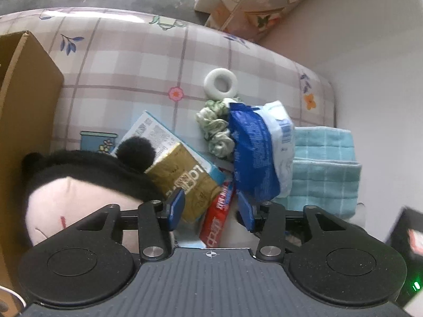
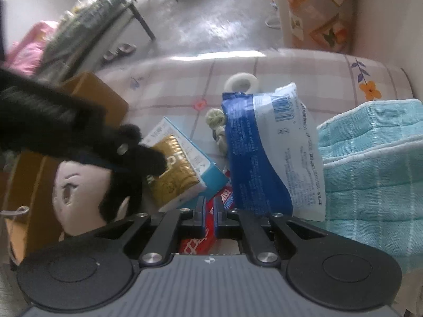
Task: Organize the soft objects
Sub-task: 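Move the left tool to the gold tissue packet while the right tool approaches the blue bag, then grasp the gold tissue packet with the left tool while the right tool grasps the blue-white bag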
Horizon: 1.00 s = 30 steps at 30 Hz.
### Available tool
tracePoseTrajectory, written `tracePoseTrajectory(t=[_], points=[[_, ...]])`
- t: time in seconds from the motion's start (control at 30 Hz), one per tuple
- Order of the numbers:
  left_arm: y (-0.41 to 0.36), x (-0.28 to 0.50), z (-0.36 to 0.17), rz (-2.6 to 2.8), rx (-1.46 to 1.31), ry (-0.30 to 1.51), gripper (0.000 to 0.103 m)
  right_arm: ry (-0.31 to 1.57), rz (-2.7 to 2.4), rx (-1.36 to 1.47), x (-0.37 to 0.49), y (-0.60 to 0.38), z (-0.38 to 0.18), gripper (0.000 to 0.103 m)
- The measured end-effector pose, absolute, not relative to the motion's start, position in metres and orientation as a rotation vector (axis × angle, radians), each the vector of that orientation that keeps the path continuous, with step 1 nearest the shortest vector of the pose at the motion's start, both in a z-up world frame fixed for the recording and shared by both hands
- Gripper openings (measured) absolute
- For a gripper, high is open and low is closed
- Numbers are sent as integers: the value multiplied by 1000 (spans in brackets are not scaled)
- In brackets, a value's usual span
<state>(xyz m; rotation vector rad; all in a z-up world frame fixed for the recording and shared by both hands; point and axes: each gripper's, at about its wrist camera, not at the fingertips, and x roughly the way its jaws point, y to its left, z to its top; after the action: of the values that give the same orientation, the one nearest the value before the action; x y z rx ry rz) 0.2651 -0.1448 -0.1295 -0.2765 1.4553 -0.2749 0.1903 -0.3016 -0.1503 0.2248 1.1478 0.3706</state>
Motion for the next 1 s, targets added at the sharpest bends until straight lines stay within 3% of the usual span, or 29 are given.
tracePoseTrajectory(t=[0.1,0.17,0.6,0.73,0.9,0.93,0.97,1.0], points=[[-144,271,-133,-237,-264,1480,62,1122,397,221,181,-309,-144,7],[-144,276,-137,-212,-271,1499,65,1118,403,215,178,-313,-141,8],[-170,299,-173,3,-242,1544,68,1076,385,252,171,-321,-130,8],[-181,295,-174,40,-166,1514,52,1045,363,242,167,-326,-121,8],[-180,283,-170,26,-98,1465,43,999,330,215,170,-333,-110,8],[-179,281,-169,14,-95,1455,36,994,325,212,172,-335,-109,8],[-178,279,-167,1,-92,1443,16,991,321,212,173,-337,-107,8],[-178,277,-164,-20,-93,1421,7,986,317,211,174,-339,-105,8]])
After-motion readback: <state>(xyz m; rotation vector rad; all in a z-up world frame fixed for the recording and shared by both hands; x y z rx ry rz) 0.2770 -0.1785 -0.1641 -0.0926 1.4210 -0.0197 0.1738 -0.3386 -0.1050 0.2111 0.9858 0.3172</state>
